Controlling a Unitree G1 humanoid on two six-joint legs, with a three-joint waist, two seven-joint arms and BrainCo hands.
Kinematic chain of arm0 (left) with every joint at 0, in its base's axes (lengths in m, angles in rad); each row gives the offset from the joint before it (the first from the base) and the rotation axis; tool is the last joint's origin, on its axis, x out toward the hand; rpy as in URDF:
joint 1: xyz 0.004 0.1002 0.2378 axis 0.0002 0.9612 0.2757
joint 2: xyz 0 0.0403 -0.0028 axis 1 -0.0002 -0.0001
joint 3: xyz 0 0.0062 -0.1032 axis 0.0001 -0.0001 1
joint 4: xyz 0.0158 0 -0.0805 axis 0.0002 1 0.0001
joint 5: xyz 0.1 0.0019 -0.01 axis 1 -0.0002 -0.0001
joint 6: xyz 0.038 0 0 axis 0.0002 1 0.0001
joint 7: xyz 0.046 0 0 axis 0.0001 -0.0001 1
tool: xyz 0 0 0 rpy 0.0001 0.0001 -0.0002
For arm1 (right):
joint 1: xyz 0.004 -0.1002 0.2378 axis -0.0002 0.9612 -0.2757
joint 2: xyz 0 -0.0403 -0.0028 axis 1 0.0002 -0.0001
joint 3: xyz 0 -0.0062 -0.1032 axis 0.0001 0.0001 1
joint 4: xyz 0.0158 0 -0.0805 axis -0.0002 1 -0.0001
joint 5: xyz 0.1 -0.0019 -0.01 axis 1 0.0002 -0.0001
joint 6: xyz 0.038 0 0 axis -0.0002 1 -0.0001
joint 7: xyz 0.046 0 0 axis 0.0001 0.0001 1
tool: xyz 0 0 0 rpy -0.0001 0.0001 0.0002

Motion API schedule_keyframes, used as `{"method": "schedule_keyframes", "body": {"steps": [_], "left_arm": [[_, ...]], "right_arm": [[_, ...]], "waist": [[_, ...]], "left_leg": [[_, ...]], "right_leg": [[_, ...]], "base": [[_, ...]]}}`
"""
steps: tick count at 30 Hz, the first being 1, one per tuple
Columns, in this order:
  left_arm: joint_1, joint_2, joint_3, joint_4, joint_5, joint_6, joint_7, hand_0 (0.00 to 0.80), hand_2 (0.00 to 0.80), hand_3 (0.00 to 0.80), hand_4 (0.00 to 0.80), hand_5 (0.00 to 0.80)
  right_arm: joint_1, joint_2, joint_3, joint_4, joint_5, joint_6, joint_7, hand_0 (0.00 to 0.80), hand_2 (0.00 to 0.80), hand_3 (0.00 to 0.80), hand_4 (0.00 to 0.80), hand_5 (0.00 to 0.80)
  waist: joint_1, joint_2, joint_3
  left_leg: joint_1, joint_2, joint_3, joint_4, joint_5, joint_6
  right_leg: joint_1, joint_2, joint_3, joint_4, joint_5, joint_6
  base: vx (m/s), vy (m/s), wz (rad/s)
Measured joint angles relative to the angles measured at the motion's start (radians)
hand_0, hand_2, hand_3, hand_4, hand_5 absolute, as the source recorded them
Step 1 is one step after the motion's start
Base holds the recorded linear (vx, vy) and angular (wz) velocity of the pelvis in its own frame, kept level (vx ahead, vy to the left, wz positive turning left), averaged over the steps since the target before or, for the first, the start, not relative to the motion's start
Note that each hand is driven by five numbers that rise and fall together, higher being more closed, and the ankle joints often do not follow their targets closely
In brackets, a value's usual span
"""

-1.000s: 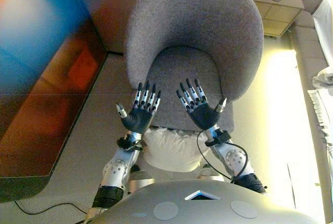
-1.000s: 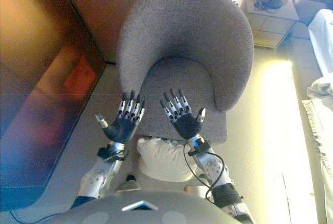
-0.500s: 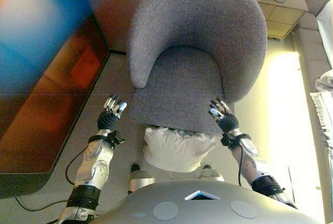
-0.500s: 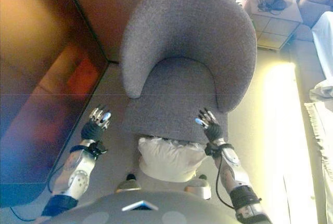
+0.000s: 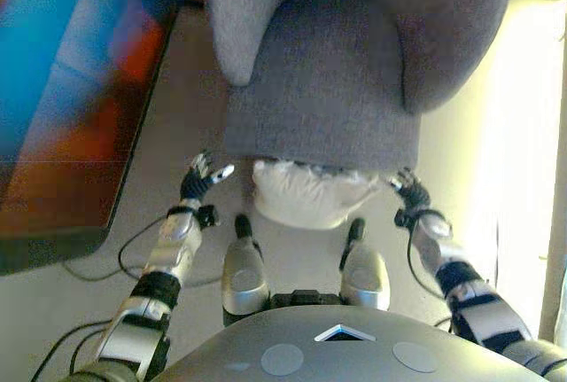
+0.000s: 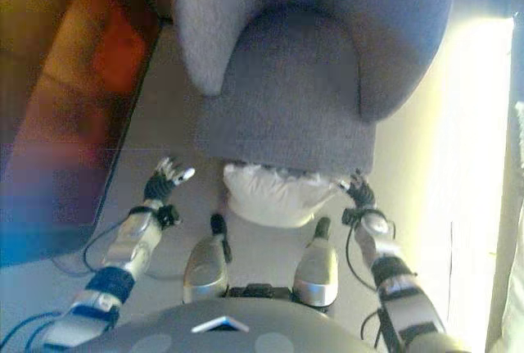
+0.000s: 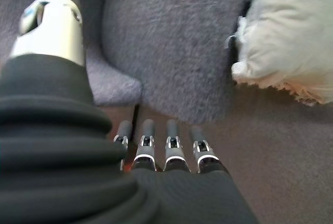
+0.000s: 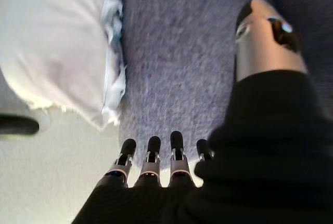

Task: Pick up the cushion and take it to the sofa

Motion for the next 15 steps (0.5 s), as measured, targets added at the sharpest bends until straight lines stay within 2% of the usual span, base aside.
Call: {"method": "schedule_keyframes", "body": {"steps": [4, 7, 15], "left_arm": [[-0.134, 0.01, -0.024, 0.033, 0.0, -0.035, 0.066, 0.0, 0.0, 0.0, 0.0, 0.0], [-0.194, 0.01, -0.03, 0.044, 0.0, -0.039, 0.088, 0.0, 0.0, 0.0, 0.0, 0.0], [-0.244, 0.011, -0.039, 0.081, 0.001, -0.038, 0.12, 0.0, 0.0, 0.0, 0.0, 0.0]], "right_arm": [[-0.121, -0.011, 0.001, 0.064, 0.0, -0.011, -0.037, 0.0, 0.0, 0.0, 0.0, 0.0], [-0.182, -0.01, 0.007, 0.074, 0.002, -0.011, -0.046, 0.0, 0.0, 0.0, 0.0, 0.0], [-0.256, -0.017, 0.021, 0.082, 0.041, -0.011, -0.035, 0.0, 0.0, 0.0, 0.0, 0.0]], "waist": [[0.0, 0.003, 0.082], [0.0, 0.011, 0.135], [-0.004, 0.007, 0.158]], "left_leg": [[-0.206, -0.004, -0.034, 0.18, -0.052, 0.021], [-0.318, -0.002, -0.061, 0.305, -0.085, 0.032], [-0.538, 0.007, -0.157, 0.61, -0.187, 0.006]], "right_leg": [[-0.213, -0.03, 0.051, 0.188, -0.043, 0.0], [-0.328, -0.035, 0.09, 0.329, -0.089, -0.002], [-0.566, -0.045, 0.16, 0.714, -0.26, -0.017]], "base": [[-0.202, 0.032, 0.01], [-0.16, -0.034, 0.06], [-0.046, -0.024, 0.09]]}}
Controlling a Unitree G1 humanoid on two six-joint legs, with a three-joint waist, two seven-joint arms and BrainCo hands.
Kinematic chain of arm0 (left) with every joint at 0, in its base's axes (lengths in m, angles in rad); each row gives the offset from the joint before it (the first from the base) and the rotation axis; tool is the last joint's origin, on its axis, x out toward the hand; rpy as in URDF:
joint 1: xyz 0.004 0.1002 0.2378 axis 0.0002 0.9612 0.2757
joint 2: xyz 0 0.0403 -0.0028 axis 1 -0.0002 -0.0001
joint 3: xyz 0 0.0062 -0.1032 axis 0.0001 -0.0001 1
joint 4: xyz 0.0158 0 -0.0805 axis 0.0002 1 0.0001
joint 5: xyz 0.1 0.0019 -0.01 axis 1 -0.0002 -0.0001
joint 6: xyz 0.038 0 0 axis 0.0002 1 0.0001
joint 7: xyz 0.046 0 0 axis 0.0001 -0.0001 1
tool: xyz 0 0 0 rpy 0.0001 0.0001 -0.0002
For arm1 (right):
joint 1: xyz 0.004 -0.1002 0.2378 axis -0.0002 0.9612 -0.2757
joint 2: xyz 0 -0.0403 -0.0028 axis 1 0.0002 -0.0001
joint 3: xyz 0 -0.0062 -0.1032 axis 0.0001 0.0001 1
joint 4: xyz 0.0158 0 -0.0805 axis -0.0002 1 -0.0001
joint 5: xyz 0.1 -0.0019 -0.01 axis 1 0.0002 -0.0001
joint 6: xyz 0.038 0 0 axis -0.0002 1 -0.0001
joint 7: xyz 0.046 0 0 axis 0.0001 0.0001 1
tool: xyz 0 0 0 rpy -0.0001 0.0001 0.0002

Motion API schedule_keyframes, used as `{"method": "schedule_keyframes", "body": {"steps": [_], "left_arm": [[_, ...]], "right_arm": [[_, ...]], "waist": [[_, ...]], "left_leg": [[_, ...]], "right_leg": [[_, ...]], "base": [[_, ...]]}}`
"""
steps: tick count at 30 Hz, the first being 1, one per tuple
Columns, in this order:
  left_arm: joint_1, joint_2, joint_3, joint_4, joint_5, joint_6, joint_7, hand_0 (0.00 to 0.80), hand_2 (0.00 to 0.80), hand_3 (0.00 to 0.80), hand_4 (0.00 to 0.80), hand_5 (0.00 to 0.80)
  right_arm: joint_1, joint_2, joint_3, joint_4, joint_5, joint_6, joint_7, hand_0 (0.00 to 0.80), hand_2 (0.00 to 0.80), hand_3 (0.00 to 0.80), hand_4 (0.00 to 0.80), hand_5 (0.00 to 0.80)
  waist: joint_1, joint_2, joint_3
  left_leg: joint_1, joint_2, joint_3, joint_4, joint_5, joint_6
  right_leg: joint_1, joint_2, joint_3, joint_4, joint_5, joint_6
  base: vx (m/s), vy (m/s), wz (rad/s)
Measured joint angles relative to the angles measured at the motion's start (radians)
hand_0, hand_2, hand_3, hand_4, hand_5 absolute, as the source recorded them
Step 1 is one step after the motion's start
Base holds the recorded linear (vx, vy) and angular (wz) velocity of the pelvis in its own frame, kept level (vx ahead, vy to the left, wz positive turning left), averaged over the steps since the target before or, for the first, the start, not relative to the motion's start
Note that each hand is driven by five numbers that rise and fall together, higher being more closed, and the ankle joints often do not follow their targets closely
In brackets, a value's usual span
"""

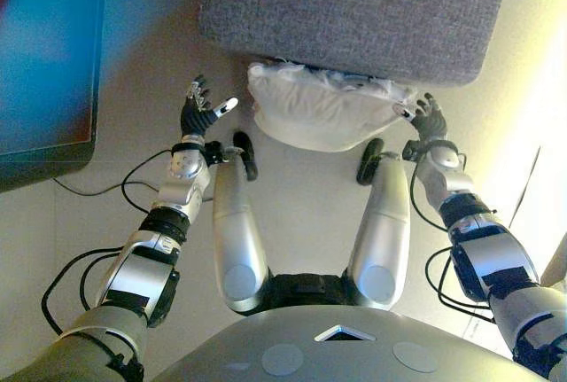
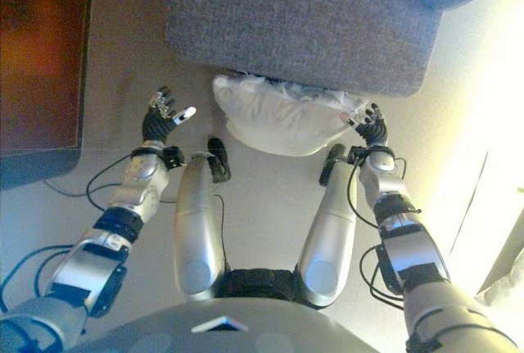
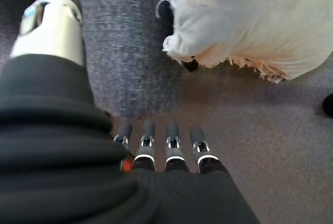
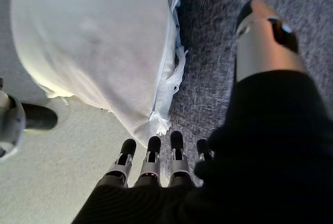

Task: Pick up the cushion and take it to the sofa

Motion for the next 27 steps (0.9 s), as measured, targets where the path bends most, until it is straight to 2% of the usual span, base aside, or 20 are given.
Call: {"method": "schedule_keyframes", "body": {"steps": [5, 9, 17, 22, 27], "left_arm": [[-0.046, 0.007, 0.003, 0.049, -0.003, 0.002, -0.008, 0.0, 0.0, 0.0, 0.0, 0.0], [-0.078, 0.01, 0.0, 0.071, -0.046, 0.035, -0.092, 0.0, 0.0, 0.0, 0.0, 0.0], [-0.221, 0.046, -0.03, 0.157, -0.177, 0.158, -0.214, 0.0, 0.0, 0.0, 0.0, 0.0], [-0.358, 0.08, -0.092, 0.257, -0.149, 0.245, -0.237, 0.0, 0.0, 0.0, 0.0, 0.0], [-0.431, 0.084, -0.154, 0.331, -0.108, 0.298, -0.225, 0.0, 0.0, 0.0, 0.0, 0.0]], "right_arm": [[-0.02, -0.029, 0.023, 0.0, -0.002, 0.017, 0.084, 0.0, 0.0, 0.0, 0.0, 0.0], [-0.068, -0.046, 0.043, 0.063, -0.002, 0.044, 0.111, 0.0, 0.0, 0.0, 0.0, 0.0], [-0.211, -0.081, 0.103, 0.165, -0.068, 0.168, 0.198, 0.0, 0.0, 0.0, 0.0, 0.0], [-0.322, -0.114, 0.199, 0.203, -0.131, 0.24, 0.237, 0.0, 0.0, 0.0, 0.0, 0.0], [-0.381, -0.112, 0.266, 0.226, -0.188, 0.26, 0.247, 0.0, 0.0, 0.0, 0.0, 0.0]], "waist": [[-0.001, -0.005, 0.009], [-0.003, -0.007, 0.012], [-0.026, -0.008, 0.012], [-0.027, -0.008, 0.013], [-0.043, -0.009, 0.013]], "left_leg": [[-0.153, 0.012, -0.062, 0.189, -0.055, -0.019], [-0.226, 0.017, -0.092, 0.288, -0.084, -0.024], [-0.308, 0.016, -0.111, 0.375, -0.099, -0.018], [-0.385, 0.024, -0.114, 0.443, -0.106, -0.014], [-0.425, 0.026, -0.113, 0.472, -0.111, -0.006]], "right_leg": [[-0.153, 0.009, 0.035, 0.214, -0.08, -0.01], [-0.227, 0.013, 0.057, 0.319, -0.115, -0.015], [-0.304, 0.016, 0.083, 0.393, -0.122, -0.01], [-0.382, 0.017, 0.109, 0.457, -0.128, -0.007], [-0.418, 0.018, 0.122, 0.475, -0.128, -0.006]], "base": [[-0.016, -0.01, 0.0], [0.006, -0.001, -0.01], [0.011, 0.013, 0.0], [-0.015, 0.011, 0.0], [-0.029, 0.038, -0.01]]}}
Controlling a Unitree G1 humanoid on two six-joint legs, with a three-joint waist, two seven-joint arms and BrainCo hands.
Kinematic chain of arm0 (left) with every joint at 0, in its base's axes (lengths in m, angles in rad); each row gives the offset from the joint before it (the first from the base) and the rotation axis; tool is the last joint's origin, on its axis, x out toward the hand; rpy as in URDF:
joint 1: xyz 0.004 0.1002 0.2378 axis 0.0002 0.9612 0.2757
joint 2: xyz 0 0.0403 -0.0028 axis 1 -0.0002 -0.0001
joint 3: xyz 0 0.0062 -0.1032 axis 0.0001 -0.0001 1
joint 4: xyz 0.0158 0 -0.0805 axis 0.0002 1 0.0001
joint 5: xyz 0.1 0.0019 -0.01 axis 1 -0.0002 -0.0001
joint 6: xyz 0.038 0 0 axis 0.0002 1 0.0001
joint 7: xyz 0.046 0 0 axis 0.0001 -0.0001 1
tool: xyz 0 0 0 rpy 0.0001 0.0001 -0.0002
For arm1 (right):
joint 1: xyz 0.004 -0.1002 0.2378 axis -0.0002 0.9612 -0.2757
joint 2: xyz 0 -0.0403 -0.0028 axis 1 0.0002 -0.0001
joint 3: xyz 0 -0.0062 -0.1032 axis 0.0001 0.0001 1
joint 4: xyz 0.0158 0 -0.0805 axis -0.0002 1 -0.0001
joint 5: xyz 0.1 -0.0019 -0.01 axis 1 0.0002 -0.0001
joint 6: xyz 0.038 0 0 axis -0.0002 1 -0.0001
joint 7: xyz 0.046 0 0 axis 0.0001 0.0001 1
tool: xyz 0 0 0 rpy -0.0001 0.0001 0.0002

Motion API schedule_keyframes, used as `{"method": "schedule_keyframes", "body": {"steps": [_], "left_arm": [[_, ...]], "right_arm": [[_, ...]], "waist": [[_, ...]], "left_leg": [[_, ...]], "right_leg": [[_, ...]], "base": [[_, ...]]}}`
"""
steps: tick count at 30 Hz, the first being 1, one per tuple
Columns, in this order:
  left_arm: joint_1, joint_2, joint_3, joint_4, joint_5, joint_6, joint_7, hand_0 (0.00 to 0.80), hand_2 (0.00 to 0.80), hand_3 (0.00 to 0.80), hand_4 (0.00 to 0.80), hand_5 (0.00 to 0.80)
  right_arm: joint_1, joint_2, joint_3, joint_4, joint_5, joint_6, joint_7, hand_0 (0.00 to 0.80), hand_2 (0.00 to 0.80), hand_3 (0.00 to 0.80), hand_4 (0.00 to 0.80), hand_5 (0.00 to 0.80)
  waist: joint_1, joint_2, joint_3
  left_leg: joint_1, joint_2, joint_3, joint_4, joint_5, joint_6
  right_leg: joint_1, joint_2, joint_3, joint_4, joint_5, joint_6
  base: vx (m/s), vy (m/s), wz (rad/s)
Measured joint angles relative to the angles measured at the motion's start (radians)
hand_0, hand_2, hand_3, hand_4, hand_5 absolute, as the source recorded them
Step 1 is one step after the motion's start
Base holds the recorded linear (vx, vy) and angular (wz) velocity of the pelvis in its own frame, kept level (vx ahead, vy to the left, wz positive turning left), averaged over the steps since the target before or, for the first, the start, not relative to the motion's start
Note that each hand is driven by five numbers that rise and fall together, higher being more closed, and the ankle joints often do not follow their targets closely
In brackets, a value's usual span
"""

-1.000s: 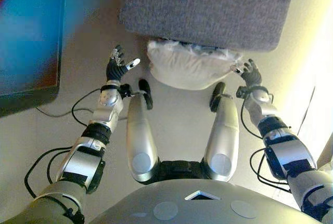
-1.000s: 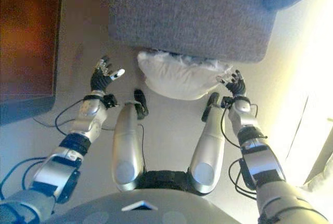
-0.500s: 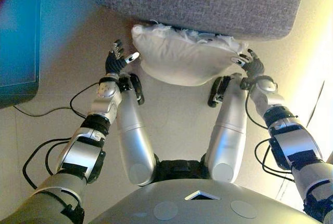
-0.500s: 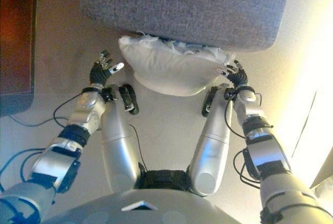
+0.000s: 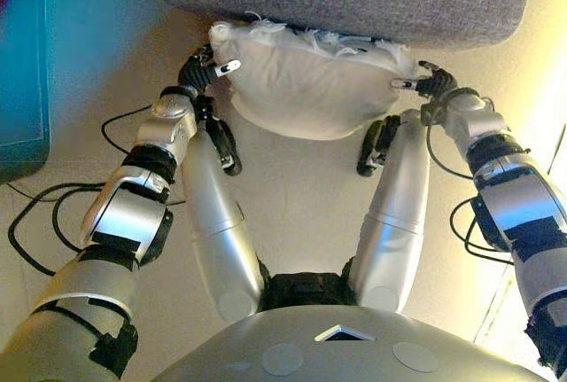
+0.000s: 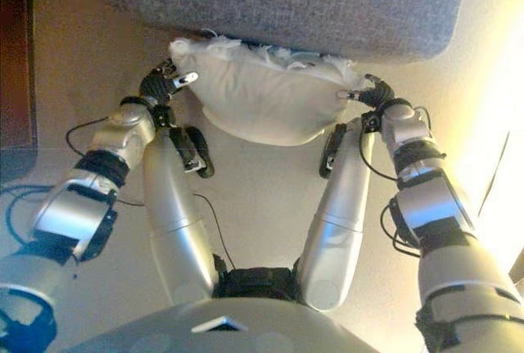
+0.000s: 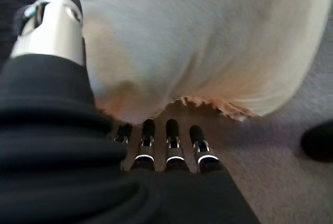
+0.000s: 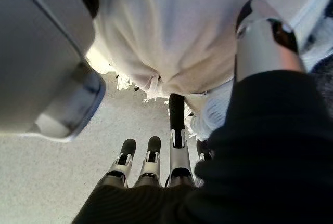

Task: Pick up the cushion and take it to the sofa

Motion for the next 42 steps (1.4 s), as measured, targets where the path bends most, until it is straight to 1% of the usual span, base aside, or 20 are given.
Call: {"method": "schedule_keyframes", "body": {"steps": [2, 7, 8, 9, 10, 11, 14, 18, 20, 22, 25, 29, 30, 32, 34, 35, 37, 39, 41, 42], "left_arm": [[-0.026, 0.0, -0.021, 0.031, 0.016, 0.023, 0.009, 0.0, 0.0, 0.0, 0.0, 0.0], [-0.099, 0.002, -0.066, 0.082, 0.065, 0.066, 0.019, 0.0, 0.0, 0.0, 0.0, 0.0], [-0.11, 0.0, -0.075, 0.085, 0.076, 0.069, 0.014, 0.455, 0.455, 0.455, 0.455, 0.455], [-0.117, 0.0, -0.082, 0.085, 0.077, 0.072, 0.006, 0.8, 0.8, 0.8, 0.8, 0.8], [-0.126, 0.001, -0.099, 0.086, 0.078, 0.077, -0.005, 0.8, 0.8, 0.8, 0.8, 0.8], [-0.137, -0.001, -0.115, 0.086, 0.078, 0.078, -0.014, 0.8, 0.8, 0.8, 0.8, 0.8], [-0.159, -0.001, -0.153, 0.086, 0.089, 0.078, -0.032, 0.8, 0.8, 0.8, 0.8, 0.8], [-0.161, -0.03, -0.174, 0.085, 0.098, 0.077, -0.038, 0.8, 0.8, 0.8, 0.8, 0.8], [-0.161, -0.042, -0.175, 0.085, 0.098, 0.077, -0.037, 0.8, 0.8, 0.8, 0.8, 0.8], [-0.161, -0.042, -0.192, 0.085, 0.098, 0.074, -0.037, 0.8, 0.8, 0.8, 0.8, 0.8], [-0.161, -0.042, -0.193, 0.085, 0.097, 0.073, -0.036, 0.8, 0.8, 0.8, 0.8, 0.8], [-0.15, -0.041, -0.19, 0.076, 0.079, 0.059, -0.036, 0.8, 0.8, 0.8, 0.8, 0.8], [-0.14, -0.038, -0.181, 0.057, 0.062, 0.055, -0.034, 0.8, 0.8, 0.8, 0.8, 0.8], [-0.093, -0.039, -0.142, 0.016, 0.04, 0.031, -0.023, 0.8, 0.8, 0.8, 0.8, 0.8], [-0.02, -0.04, -0.105, -0.046, 0.038, -0.001, 0.007, 0.8, 0.8, 0.8, 0.8, 0.8], [0.012, -0.039, -0.1, -0.075, 0.043, -0.015, 0.028, 0.8, 0.8, 0.8, 0.8, 0.8], [0.073, -0.038, -0.061, -0.142, 0.069, -0.042, 0.073, 0.8, 0.8, 0.8, 0.8, 0.8], [0.115, -0.037, -0.031, -0.199, 0.08, -0.068, 0.113, 0.8, 0.8, 0.8, 0.8, 0.8], [0.13, -0.033, -0.028, -0.233, 0.087, -0.082, 0.14, 0.8, 0.8, 0.8, 0.8, 0.8], [0.141, -0.033, -0.019, -0.257, 0.087, -0.081, 0.156, 0.8, 0.8, 0.8, 0.8, 0.8]], "right_arm": [[-0.021, 0.003, 0.047, 0.0, -0.054, 0.0, 0.001, 0.0, 0.0, 0.0, 0.0, 0.0], [-0.074, 0.009, 0.145, -0.003, -0.156, 0.001, 0.015, 0.0, 0.0, 0.0, 0.0, 0.0], [-0.082, 0.012, 0.151, -0.003, -0.168, 0.001, 0.025, 0.0, 0.0, 0.0, 0.0, 0.0], [-0.087, 0.016, 0.158, -0.004, -0.178, 0.003, 0.03, 0.395, 0.395, 0.395, 0.395, 0.395], [-0.093, 0.018, 0.175, -0.008, -0.198, 0.005, 0.039, 0.668, 0.668, 0.668, 0.668, 0.668], [-0.1, 0.02, 0.19, -0.009, -0.216, 0.008, 0.046, 0.8, 0.8, 0.8, 0.8, 0.8], [-0.118, 0.043, 0.226, -0.011, -0.313, 0.033, 0.051, 0.8, 0.8, 0.8, 0.8, 0.8], [-0.144, 0.074, 0.282, -0.013, -0.441, 0.08, 0.058, 0.8, 0.8, 0.8, 0.8, 0.8], [-0.149, 0.09, 0.297, -0.013, -0.453, 0.105, 0.055, 0.8, 0.8, 0.8, 0.8, 0.8], [-0.148, 0.101, 0.301, -0.013, -0.455, 0.13, 0.038, 0.8, 0.8, 0.8, 0.8, 0.8], [-0.144, 0.118, 0.301, -0.012, -0.454, 0.162, 0.004, 0.8, 0.8, 0.8, 0.8, 0.8], [-0.118, 0.124, 0.296, -0.019, -0.43, 0.172, -0.065, 0.8, 0.8, 0.8, 0.8, 0.8], [-0.104, 0.121, 0.274, -0.035, -0.42, 0.174, -0.086, 0.8, 0.8, 0.8, 0.8, 0.8], [-0.064, 0.118, 0.238, -0.067, -0.389, 0.175, -0.128, 0.8, 0.8, 0.8, 0.8, 0.8], [-0.001, 0.109, 0.191, -0.125, -0.353, 0.174, -0.172, 0.8, 0.8, 0.8, 0.8, 0.8], [0.028, 0.109, 0.171, -0.146, -0.343, 0.164, -0.202, 0.8, 0.8, 0.8, 0.8, 0.8], [0.08, 0.095, 0.138, -0.23, -0.304, 0.161, -0.242, 0.8, 0.8, 0.8, 0.8, 0.8], [0.134, 0.086, 0.103, -0.298, -0.263, 0.144, -0.288, 0.8, 0.8, 0.8, 0.8, 0.8], [0.161, 0.081, 0.088, -0.326, -0.23, 0.122, -0.321, 0.8, 0.8, 0.8, 0.8, 0.8], [0.185, 0.078, 0.066, -0.358, -0.213, 0.109, -0.337, 0.8, 0.8, 0.8, 0.8, 0.8]], "waist": [[-0.007, 0.0, 0.0], [-0.008, -0.002, 0.001], [-0.008, -0.002, 0.002], [-0.008, -0.002, 0.002], [-0.008, -0.003, 0.002], [-0.008, -0.003, 0.002], [-0.009, -0.005, 0.004], [-0.009, -0.006, 0.004], [-0.007, -0.007, 0.005], [-0.007, -0.007, 0.005], [-0.007, -0.007, 0.006], [-0.006, -0.007, 0.009], [-0.006, -0.009, 0.016], [-0.007, -0.01, 0.019], [-0.008, -0.011, 0.02], [-0.006, -0.011, 0.02], [-0.007, -0.012, 0.019], [-0.007, -0.016, 0.017], [-0.008, -0.018, 0.019], [-0.008, -0.019, 0.019]], "left_leg": [[-0.013, 0.0, 0.0, 0.007, -0.002, 0.003], [-0.047, 0.0, 0.002, 0.016, -0.002, 0.006], [-0.053, 0.0, 0.002, 0.017, -0.002, 0.006], [-0.056, 0.0, 0.002, 0.017, -0.002, 0.006], [-0.06, -0.001, 0.002, 0.017, -0.002, 0.005], [-0.064, -0.001, 0.003, 0.017, -0.002, 0.005], [-0.07, -0.002, 0.004, 0.018, -0.002, 0.005], [-0.078, -0.006, 0.003, 0.022, -0.002, 0.006], [-0.08, -0.008, 0.003, 0.023, -0.003, 0.007], [-0.08, -0.01, 0.003, 0.025, -0.003, 0.008], [-0.081, -0.011, 0.003, 0.027, -0.003, 0.008], [-0.075, -0.012, 0.003, 0.024, -0.003, 0.008], [-0.064, -0.012, 0.005, 0.017, -0.003, 0.008], [-0.031, -0.012, 0.015, -0.013, -0.001, 0.011], [0.023, -0.01, 0.033, -0.063, 0.003, 0.016], [0.051, -0.007, 0.041, -0.09, 0.006, 0.018], [0.105, -0.003, 0.06, -0.166, 0.024, 0.021], [0.161, 0.0, 0.078, -0.252, 0.046, 0.02], [0.216, 0.001, 0.097, -0.313, 0.066, 0.015], [0.248, 0.001, 0.109, -0.351, 0.075, 0.019]], "right_leg": [[-0.013, 0.0, 0.003, 0.005, 0.0, 0.0], [-0.051, 0.0, 0.01, 0.016, 0.0, 0.0], [-0.057, 0.0, 0.011, 0.018, 0.0, 0.0], [-0.06, -0.001, 0.012, 0.019, 0.0, 0.0], [-0.065, -0.001, 0.012, 0.018, 0.0, 0.001], [-0.069, -0.002, 0.012, 0.019, 0.0, 0.001], [-0.074, -0.003, 0.012, 0.019, 0.0, 0.001], [-0.079, -0.005, 0.013, 0.019, 0.0, 0.001], [-0.08, -0.006, 0.014, 0.02, 0.0, 0.001], [-0.08, -0.007, 0.016, 0.02, 0.0, 0.001], [-0.08, -0.008, 0.017, 0.022, 0.0, 0.001], [-0.073, -0.008, 0.017, 0.018, 0.0, 0.001], [-0.06, -0.008, 0.015, 0.009, 0.002, 0.005], [-0.026, -0.007, 0.008, -0.025, 0.007, 0.014], [0.027, -0.005, 0.0, -0.076, 0.015, 0.024], [0.056, -0.005, -0.008, -0.107, 0.02, 0.026], [0.115, -0.001, -0.03, -0.188, 0.039, 0.026], [0.177, 0.002, -0.058, -0.283, 0.068, 0.028], [0.235, 0.011, -0.062, -0.353, 0.094, 0.041], [0.266, 0.011, -0.068, -0.395, 0.105, 0.042]], "base": [[-0.016, 0.01, 0.0], [-0.059, 0.02, -0.01], [-0.035, 0.003, 0.0], [0.0, 0.0, 0.0], [0.0, 0.0, 0.0], [0.0, 0.0, 0.0], [0.0, 0.0, 0.0], [0.0, 0.0, 0.0], [0.0, 0.0, 0.0], [0.0, 0.0, 0.0], [0.0, 0.0, 0.0], [0.0, 0.0, 0.0], [0.0, 0.0, 0.0], [0.0, 0.0, 0.0], [0.0, 0.0, 0.0], [0.0, 0.0, 0.0], [0.0, 0.0, 0.0], [-0.007, -0.005, -0.02], [0.035, -0.015, -0.03], [0.074, -0.017, -0.01]]}}
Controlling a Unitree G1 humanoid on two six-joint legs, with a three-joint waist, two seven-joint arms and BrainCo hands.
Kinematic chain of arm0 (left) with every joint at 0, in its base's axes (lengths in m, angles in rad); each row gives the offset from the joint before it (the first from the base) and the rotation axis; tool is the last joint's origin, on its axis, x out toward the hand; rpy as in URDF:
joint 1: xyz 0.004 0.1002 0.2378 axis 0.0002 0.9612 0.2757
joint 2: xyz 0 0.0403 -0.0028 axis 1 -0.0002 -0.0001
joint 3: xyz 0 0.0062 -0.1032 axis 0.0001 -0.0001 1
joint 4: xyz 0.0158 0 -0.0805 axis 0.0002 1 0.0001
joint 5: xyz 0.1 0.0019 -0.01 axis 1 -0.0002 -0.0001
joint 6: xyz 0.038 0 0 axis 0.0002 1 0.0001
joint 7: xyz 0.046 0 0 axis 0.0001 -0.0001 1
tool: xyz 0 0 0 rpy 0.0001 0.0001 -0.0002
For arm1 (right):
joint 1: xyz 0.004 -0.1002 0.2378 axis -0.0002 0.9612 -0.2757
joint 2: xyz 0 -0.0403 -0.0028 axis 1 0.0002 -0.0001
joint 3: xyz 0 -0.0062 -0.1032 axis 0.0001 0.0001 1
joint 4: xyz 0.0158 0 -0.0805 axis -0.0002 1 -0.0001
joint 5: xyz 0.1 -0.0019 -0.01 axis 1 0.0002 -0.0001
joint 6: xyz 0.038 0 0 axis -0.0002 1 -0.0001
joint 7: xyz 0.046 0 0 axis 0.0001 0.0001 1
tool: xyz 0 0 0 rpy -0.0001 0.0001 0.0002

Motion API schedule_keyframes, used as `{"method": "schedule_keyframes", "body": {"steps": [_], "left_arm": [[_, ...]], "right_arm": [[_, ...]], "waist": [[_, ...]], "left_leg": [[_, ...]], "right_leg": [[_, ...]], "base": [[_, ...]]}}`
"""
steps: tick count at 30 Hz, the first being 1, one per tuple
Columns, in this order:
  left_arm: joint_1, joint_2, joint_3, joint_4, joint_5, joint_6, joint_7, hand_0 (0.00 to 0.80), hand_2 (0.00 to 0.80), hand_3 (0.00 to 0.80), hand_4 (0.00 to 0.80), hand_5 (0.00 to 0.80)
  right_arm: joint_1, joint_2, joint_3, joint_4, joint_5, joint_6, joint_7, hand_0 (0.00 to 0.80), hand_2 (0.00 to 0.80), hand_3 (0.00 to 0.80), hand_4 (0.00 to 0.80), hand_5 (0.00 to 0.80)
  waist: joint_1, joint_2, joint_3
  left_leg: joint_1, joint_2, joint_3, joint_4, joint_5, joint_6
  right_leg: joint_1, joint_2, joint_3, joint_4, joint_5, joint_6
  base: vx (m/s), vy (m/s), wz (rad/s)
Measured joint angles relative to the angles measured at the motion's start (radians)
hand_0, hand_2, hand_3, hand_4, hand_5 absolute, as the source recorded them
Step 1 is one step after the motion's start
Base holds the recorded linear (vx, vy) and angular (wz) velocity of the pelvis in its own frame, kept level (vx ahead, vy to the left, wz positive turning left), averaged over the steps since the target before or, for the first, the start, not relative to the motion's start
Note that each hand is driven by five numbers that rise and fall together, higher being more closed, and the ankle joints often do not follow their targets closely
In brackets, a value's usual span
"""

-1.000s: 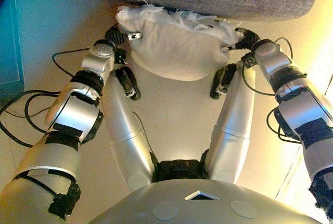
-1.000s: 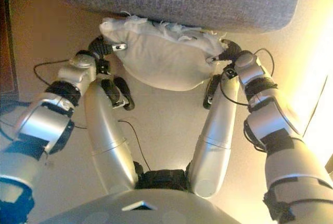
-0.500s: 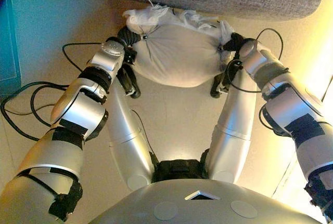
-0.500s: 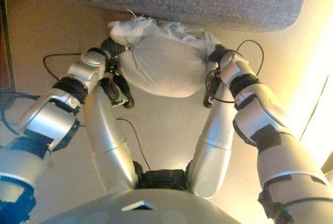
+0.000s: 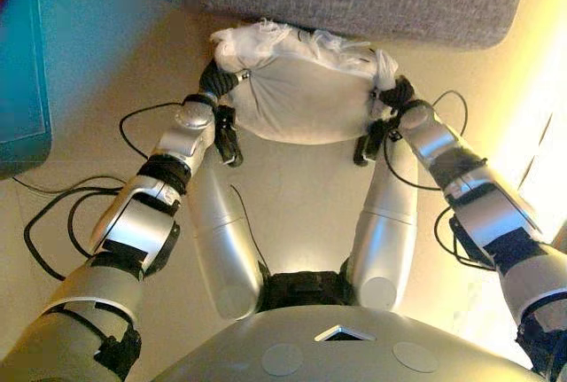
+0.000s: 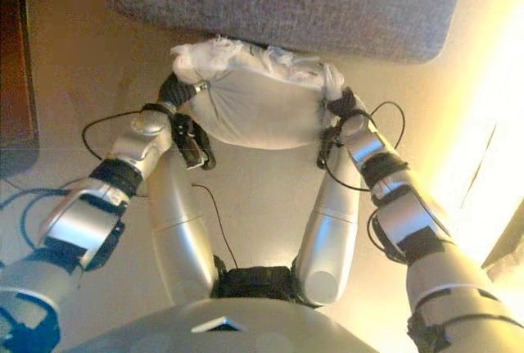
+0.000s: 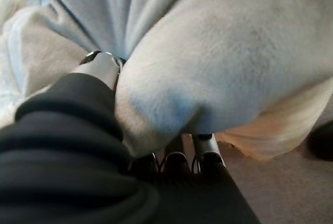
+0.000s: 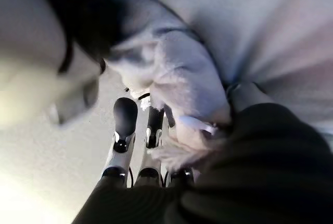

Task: Pick up the cushion and take it to the sofa

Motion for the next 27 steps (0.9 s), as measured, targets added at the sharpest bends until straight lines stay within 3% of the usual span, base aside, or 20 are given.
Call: {"method": "schedule_keyframes", "body": {"steps": [5, 10, 19, 24, 27], "left_arm": [[0.132, 0.014, 0.051, -0.141, 0.001, 0.003, 0.031, 0.8, 0.8, 0.8, 0.8, 0.8], [0.272, 0.013, 0.153, -0.311, -0.022, 0.0, 0.005, 0.8, 0.8, 0.8, 0.8, 0.8], [0.356, 0.002, 0.196, -0.364, -0.019, 0.002, -0.002, 0.8, 0.8, 0.8, 0.8, 0.8], [0.456, -0.016, 0.198, -0.408, -0.01, 0.017, -0.013, 0.8, 0.8, 0.8, 0.8, 0.8], [0.481, -0.018, 0.203, -0.435, -0.01, 0.019, -0.014, 0.8, 0.8, 0.8, 0.8, 0.8]], "right_arm": [[0.207, -0.012, -0.086, -0.202, 0.075, -0.075, -0.025, 0.8, 0.8, 0.8, 0.8, 0.8], [0.4, 0.025, -0.223, -0.347, 0.243, -0.162, 0.044, 0.8, 0.8, 0.8, 0.8, 0.8], [0.48, 0.041, -0.333, -0.494, 0.263, -0.199, 0.125, 0.8, 0.8, 0.8, 0.8, 0.8], [0.553, 0.05, -0.333, -0.503, 0.264, -0.188, 0.126, 0.8, 0.8, 0.8, 0.8, 0.8], [0.545, 0.044, -0.331, -0.506, 0.262, -0.171, 0.127, 0.8, 0.8, 0.8, 0.8, 0.8]], "waist": [[-0.002, -0.012, -0.004], [0.002, -0.042, -0.039], [0.004, -0.057, -0.12], [0.014, -0.059, -0.27], [0.045, -0.055, -0.355]], "left_leg": [[0.274, -0.012, 0.058, -0.283, 0.083, -0.003], [0.53, -0.033, 0.098, -0.526, 0.162, -0.019], [0.798, -0.041, 0.172, -0.773, 0.229, -0.02], [0.975, -0.064, 0.172, -0.941, 0.261, -0.036], [1.07, -0.081, 0.122, -1.015, 0.25, -0.053]], "right_leg": [[0.271, 0.002, -0.062, -0.279, 0.082, -0.004], [0.513, 0.001, -0.124, -0.488, 0.138, -0.011], [0.792, 0.03, -0.165, -0.827, 0.282, -0.002], [0.977, 0.043, -0.194, -1.024, 0.338, 0.004], [1.037, 0.056, -0.164, -1.092, 0.36, 0.008]], "base": [[0.177, -0.053, 0.05], [0.213, -0.026, 0.04], [0.104, -0.037, -0.13], [0.2, -0.03, -0.06], [0.16, 0.007, -0.45]]}}
